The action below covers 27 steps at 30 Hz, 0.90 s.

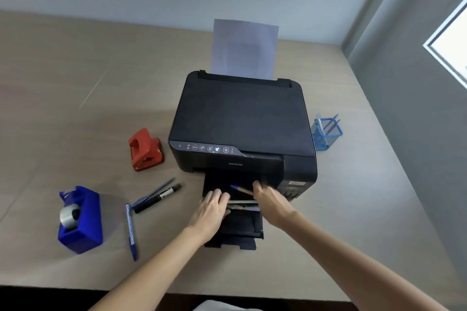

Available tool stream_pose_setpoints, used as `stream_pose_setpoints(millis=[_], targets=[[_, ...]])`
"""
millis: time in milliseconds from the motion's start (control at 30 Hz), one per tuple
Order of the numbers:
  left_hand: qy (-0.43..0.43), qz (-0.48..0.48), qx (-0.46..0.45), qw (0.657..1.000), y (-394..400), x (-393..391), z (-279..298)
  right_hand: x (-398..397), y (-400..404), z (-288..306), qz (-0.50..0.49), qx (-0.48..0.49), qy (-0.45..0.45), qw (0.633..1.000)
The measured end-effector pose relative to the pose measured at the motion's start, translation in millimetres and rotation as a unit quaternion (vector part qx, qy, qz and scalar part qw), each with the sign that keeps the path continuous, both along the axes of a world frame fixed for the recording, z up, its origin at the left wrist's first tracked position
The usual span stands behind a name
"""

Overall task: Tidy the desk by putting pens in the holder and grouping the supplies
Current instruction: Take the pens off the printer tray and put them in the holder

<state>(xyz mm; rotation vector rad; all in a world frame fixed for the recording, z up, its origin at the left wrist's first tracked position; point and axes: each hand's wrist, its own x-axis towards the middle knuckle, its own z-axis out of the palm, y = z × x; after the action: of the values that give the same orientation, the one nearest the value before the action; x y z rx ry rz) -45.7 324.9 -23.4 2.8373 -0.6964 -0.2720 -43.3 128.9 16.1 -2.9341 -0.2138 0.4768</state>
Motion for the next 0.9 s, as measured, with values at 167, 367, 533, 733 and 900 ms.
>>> stream_pose_setpoints(millis=[167, 367, 533, 733, 900], targets=[[-0.026, -0.022, 0.057, 0.998, 1.6, -0.9, -6.3, -29.7, -38.0, 46.1, 0.038, 0.135, -0.014, 0.99], [0.108, -0.028, -0.001, 0.994, -6.1, -4.3, 49.3, -30.3, -110.0, 93.5, -0.074, 0.259, -0.171, 0.948], [0.199, -0.047, -0.11, 0.973, -58.3, 21.4, 146.6, -4.6, -187.4, 104.9, -0.27, 0.347, -0.24, 0.865], [0.153, -0.054, -0.094, 0.982, -190.3, 100.6, 196.3, 43.5, -249.9, 94.4, -0.375, 0.416, -0.25, 0.79], [0.16, -0.044, -0.032, 0.986, -288.0, 172.3, 165.1, 91.0, -273.1, 71.6, -0.391, 0.414, -0.242, 0.786]])
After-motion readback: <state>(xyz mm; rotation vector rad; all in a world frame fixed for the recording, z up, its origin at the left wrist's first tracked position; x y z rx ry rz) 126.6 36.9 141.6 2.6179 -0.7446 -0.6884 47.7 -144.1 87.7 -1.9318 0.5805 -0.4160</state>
